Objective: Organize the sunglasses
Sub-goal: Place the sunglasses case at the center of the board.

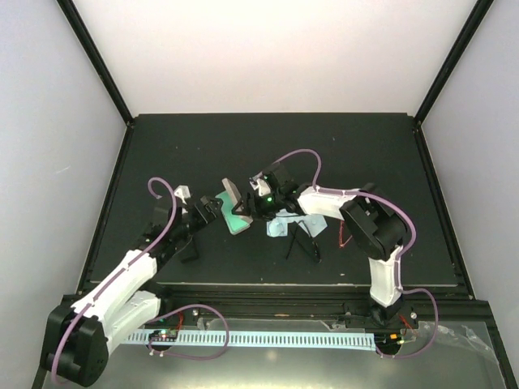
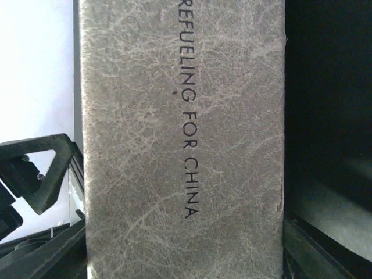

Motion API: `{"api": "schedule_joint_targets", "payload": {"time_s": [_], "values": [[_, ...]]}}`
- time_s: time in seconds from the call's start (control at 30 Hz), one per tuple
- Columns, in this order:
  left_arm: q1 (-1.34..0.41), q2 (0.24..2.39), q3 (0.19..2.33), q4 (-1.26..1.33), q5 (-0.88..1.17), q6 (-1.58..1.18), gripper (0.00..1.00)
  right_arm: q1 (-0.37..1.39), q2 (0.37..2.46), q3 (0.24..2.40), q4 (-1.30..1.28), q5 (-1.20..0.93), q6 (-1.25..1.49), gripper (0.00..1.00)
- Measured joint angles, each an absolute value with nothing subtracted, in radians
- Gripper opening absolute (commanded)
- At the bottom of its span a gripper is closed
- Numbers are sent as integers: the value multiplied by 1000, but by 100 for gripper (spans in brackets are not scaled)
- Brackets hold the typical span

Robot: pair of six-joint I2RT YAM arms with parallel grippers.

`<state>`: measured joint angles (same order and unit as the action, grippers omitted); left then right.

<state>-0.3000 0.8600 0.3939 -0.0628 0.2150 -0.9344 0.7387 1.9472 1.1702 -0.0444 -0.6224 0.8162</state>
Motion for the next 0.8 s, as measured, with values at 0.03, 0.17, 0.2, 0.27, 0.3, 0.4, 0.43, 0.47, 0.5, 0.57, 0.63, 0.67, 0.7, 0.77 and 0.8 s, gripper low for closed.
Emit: {"api": "schedule_joint_targets", "payload": {"time_s": [0.03,0.17,0.2,0.27,0.3,0.4,0.43,0.47,0.5,0.57,0.63,0.67,0.7,0.77,0.8], "values": [[-300,871,394,-63,217,-934,99,739,1963,1184,-40,-632,817,78],[-295,909,394,-61,229,-934,99,739,1985,1201,-42,-634,821,97],[-294,922,394,-61,235,-933,99,739,1985,1200,-48,-631,817,99],[-292,947,394,-60,248,-926,99,739,1985,1200,-59,-626,810,100],[-292,960,394,-60,255,-923,99,739,1985,1200,-62,-623,809,100],[-289,999,395,-60,269,-912,99,739,1982,1200,-76,-606,800,100],[-289,1013,396,-60,273,-908,99,739,1979,1199,-82,-599,793,100],[-288,1023,397,-60,276,-906,99,739,1976,1199,-89,-591,788,100],[-288,1032,397,-60,278,-902,99,739,1973,1199,-98,-582,783,100],[-287,1050,401,-61,281,-894,89,739,1961,1199,-119,-560,770,100],[-287,1064,407,-69,280,-886,72,739,1946,1198,-136,-542,758,100],[-287,1073,412,-82,274,-877,64,739,1933,1195,-144,-530,752,100],[-287,1081,419,-95,265,-871,57,739,1918,1189,-150,-520,744,99],[-287,1108,446,-144,233,-830,46,739,1878,1169,-166,-496,733,98],[-287,1109,447,-147,231,-826,41,739,1854,1158,-173,-483,730,97]]}}
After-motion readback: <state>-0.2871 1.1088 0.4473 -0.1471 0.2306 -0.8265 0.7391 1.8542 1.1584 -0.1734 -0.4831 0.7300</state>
